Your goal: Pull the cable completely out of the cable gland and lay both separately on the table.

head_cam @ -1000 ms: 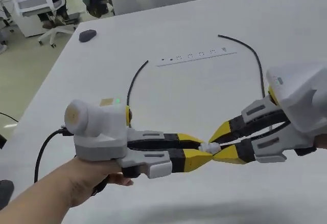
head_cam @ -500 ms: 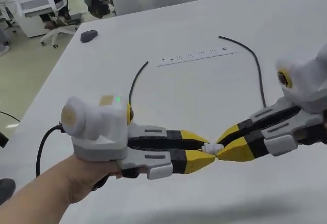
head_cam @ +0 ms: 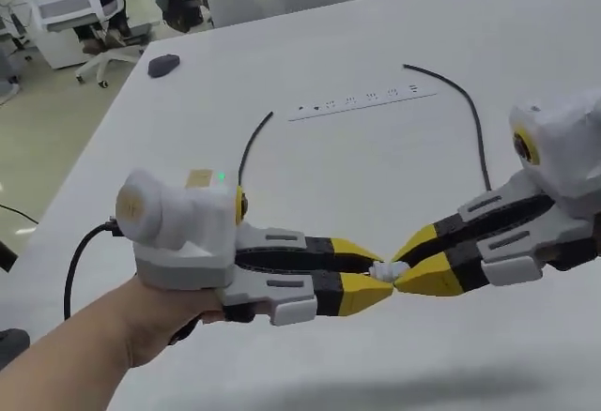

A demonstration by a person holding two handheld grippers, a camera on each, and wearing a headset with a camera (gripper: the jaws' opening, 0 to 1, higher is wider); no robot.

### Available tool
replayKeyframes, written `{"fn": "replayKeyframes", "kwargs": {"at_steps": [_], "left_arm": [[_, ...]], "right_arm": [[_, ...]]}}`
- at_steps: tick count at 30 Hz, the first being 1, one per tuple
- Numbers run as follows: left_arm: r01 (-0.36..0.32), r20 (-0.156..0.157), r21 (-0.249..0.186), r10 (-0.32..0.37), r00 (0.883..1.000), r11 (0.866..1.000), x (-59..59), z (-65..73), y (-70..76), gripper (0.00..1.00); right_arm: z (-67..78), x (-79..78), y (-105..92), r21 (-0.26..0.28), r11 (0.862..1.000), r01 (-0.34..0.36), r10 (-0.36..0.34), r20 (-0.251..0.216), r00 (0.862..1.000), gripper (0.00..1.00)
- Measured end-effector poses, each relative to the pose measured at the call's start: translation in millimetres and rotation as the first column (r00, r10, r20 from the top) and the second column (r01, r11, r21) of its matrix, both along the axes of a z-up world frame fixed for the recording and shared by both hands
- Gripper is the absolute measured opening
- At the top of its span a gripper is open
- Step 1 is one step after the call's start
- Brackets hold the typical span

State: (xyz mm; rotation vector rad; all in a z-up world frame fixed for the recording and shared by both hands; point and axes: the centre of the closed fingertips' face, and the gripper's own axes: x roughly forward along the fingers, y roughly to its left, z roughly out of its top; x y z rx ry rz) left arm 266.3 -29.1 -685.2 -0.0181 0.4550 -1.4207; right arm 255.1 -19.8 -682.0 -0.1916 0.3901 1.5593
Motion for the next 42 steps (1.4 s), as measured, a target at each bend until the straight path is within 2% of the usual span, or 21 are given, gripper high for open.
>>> {"fn": "replayKeyframes", "kwargs": {"at_steps": [2, 4, 5, 6, 8, 10, 13, 14, 15, 17, 19, 20, 21, 22, 23, 27, 31, 35, 39, 41, 42], "left_arm": [[-0.026, -0.093, -0.022, 0.024, 0.995, 0.999, 0.4, 1.3, -0.1, 0.14], [-0.026, -0.09, -0.024, 0.023, 0.996, 0.999, 2.6, 0.2, 0.0, 0.14], [-0.03, -0.106, -0.023, 0.027, 0.994, 0.999, 1.7, -0.5, -0.8, 0.14], [-0.048, -0.16, -0.024, 0.044, 0.986, 0.999, 1.0, -0.9, -0.8, 0.14], [-0.057, -0.218, -0.022, 0.051, 0.975, 0.998, 0.4, -2.5, -0.8, 0.14], [-0.057, -0.191, -0.027, 0.051, 0.98, 0.998, 1.8, -1.9, -1.4, 0.14], [-0.045, -0.153, -0.031, 0.04, 0.987, 0.998, -0.4, 0.9, -3.9, 0.14], [-0.036, -0.124, -0.027, 0.032, 0.992, 0.999, -0.6, 1.8, -4.7, 0.14], [-0.026, -0.106, -0.025, 0.023, 0.994, 0.999, -1.1, 2.3, -4.4, 0.14], [-0.003, -0.016, -0.018, 0.003, 1.0, 1.0, -0.9, 4.6, -4.2, 0.14], [0.008, 0.023, -0.028, -0.008, 1.0, 1.0, -2.1, 8.6, -5.0, 0.14], [0.016, 0.068, -0.015, -0.015, 0.998, 1.0, -1.6, 8.3, -4.5, 0.14], [0.007, 0.075, -0.018, -0.005, 0.997, 1.0, -1.4, 9.5, -4.4, 0.14], [0.008, 0.06, -0.023, -0.006, 0.998, 1.0, -2.7, 10.1, -4.3, 0.14], [0.009, 0.081, -0.01, -0.008, 0.997, 1.0, -1.7, 9.2, -3.9, 0.14], [0.003, 0.088, 0.002, -0.003, 0.996, 1.0, -1.4, 9.8, -4.8, 0.14], [0.002, 0.082, 0.012, -0.003, 0.997, 1.0, -2.3, 7.8, -5.0, 0.14], [-0.007, 0.053, 0.015, 0.006, 0.999, 1.0, -2.4, 6.0, -3.0, 0.14], [-0.028, 0.031, 0.017, 0.027, 0.999, 0.999, 1.2, 5.4, -2.3, 0.14], [-0.038, 0.015, 0.012, 0.038, 0.999, 0.999, 2.7, 5.5, -2.4, 0.14], [-0.04, 0.008, 0.012, 0.04, 0.999, 0.999, 2.8, 5.1, -2.3, 0.14]], "right_arm": [[1.5, 0.5, 0.3, -0.006, 1.0, -0.013, 0.014, 0.152, 0.988, 0.06], [0.0, -0.3, -0.1, -0.034, 0.999, -0.01, 0.017, 0.214, 0.977, 0.06], [-0.4, -1.8, -0.3, -0.059, 0.998, -0.029, 0.045, 0.307, 0.951, 0.06], [-0.9, -1.2, -0.4, -0.073, 0.997, -0.033, 0.057, 0.361, 0.931, 0.06], [-2.6, -3.1, 0.0, -0.115, 0.992, -0.05, 0.098, 0.467, 0.879, 0.06], [-2.9, -1.7, -0.2, -0.13, 0.991, -0.042, 0.103, 0.506, 0.856, 0.07], [-1.3, -0.9, -1.8, -0.107, 0.994, -0.016, 0.061, 0.43, 0.901, 0.07], [-1.5, 0.1, -3.7, -0.105, 0.994, 0.015, 0.022, 0.337, 0.941, 0.08], [-1.9, 0.2, -5.2, -0.108, 0.994, 0.034, -0.006, 0.25, 0.968, 0.08], [0.4, 3.2, -7.2, -0.071, 0.995, 0.066, -0.062, 0.059, 0.996, 0.2], [9.3, 8.3, -7.8, 0.01, 0.995, 0.095, -0.094, -0.087, 0.992, 0.27], [10.1, 7.7, -8.7, 0.017, 0.995, 0.096, -0.094, -0.118, 0.989, 0.25], [11.8, 5.8, -9.7, 0.037, 0.995, 0.089, -0.08, -0.186, 0.979, 0.22], [12.8, 7.1, -10.0, 0.052, 0.994, 0.094, -0.081, -0.205, 0.975, 0.2], [12.0, 7.1, -10.3, 0.057, 0.994, 0.093, -0.076, -0.244, 0.967, 0.19], [7.5, 8.5, -8.4, 0.061, 0.992, 0.109, -0.086, -0.299, 0.95, 0.19], [3.2, 4.3, -4.3, 0.052, 0.994, 0.096, -0.075, -0.31, 0.948, 0.09], [4.7, 0.7, -2.8, 0.052, 0.995, 0.081, -0.064, -0.265, 0.962, 0.08], [6.4, 3.2, -2.6, 0.043, 0.997, 0.057, -0.054, -0.077, 0.996, 0.08], [7.5, 3.2, -2.3, 0.034, 0.999, 0.031, -0.034, 0.07, 0.997, 0.08], [7.6, 2.9, -2.3, 0.03, 0.999, 0.024, -0.027, 0.104, 0.994, 0.08]]}}
